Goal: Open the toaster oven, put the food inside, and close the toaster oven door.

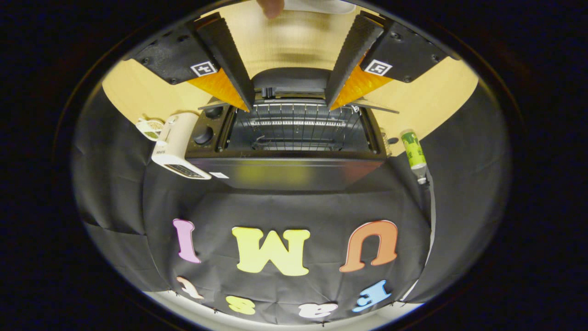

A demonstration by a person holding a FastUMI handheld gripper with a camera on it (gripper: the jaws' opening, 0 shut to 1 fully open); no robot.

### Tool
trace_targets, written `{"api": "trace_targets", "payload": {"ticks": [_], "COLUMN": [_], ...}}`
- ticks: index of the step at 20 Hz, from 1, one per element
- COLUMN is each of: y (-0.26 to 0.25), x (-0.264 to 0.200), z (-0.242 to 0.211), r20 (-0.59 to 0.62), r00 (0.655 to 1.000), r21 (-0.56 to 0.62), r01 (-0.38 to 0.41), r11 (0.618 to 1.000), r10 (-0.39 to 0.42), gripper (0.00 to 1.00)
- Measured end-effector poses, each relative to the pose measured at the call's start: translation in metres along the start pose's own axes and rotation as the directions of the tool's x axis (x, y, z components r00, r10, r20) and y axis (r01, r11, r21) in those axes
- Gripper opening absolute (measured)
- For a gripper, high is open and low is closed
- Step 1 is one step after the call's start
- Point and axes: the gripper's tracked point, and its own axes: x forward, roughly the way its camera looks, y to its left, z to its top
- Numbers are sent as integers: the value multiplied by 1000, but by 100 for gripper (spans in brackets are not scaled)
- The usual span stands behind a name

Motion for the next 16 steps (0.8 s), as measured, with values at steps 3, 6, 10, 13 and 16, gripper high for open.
{"api": "trace_targets", "payload": {"ticks": [3,6,10,13,16], "y": [0,0,-1,0,-1], "x": [-8,-12,-15,-15,-14], "z": [-21,-45,-75,-88,-96], "r20": [-50,-112,-191,-239,-259], "r00": [999,994,982,971,965], "r21": [-15,-21,-22,-4,-11], "r01": [0,0,-14,-28,-40], "r11": [1000,1000,1000,1000,999], "r10": [-1,-3,9,26,35], "gripper": [100,100,100,100,100]}}
